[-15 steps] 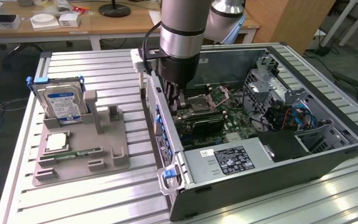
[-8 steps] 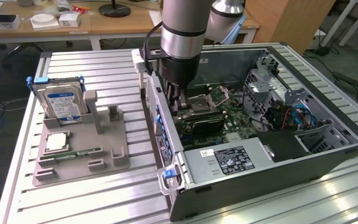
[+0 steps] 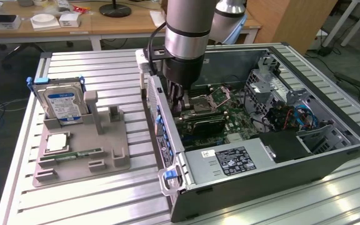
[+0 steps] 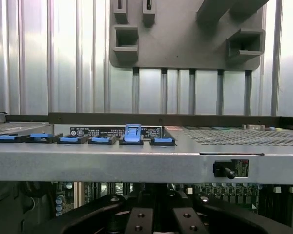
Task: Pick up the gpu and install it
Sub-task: 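Press down on the gpu until it lock into place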
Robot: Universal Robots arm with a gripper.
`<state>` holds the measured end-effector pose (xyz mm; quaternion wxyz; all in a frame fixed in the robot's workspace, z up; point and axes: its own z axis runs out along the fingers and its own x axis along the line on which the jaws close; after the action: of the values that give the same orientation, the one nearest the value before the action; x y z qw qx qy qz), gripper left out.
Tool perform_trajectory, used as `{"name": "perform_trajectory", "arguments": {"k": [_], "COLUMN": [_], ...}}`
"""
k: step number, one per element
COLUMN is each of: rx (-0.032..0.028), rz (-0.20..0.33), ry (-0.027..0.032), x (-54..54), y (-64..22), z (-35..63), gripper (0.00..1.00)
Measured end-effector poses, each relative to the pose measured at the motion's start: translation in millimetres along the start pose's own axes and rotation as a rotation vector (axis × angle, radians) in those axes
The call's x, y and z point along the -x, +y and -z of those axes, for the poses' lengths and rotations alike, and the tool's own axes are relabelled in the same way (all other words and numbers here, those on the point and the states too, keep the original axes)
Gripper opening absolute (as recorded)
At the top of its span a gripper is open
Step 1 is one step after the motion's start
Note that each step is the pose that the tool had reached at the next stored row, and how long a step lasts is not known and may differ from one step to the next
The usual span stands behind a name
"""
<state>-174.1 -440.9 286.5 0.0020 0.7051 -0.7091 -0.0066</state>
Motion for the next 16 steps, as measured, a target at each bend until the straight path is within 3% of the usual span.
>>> {"name": "perform_trajectory", "arguments": {"k": [16], "rx": [0.0010], "rz": [0.001], "ry": [-0.0007], "x": [-7.2], "y": [4.7], "z": [0.3], "gripper": [0.10]}}
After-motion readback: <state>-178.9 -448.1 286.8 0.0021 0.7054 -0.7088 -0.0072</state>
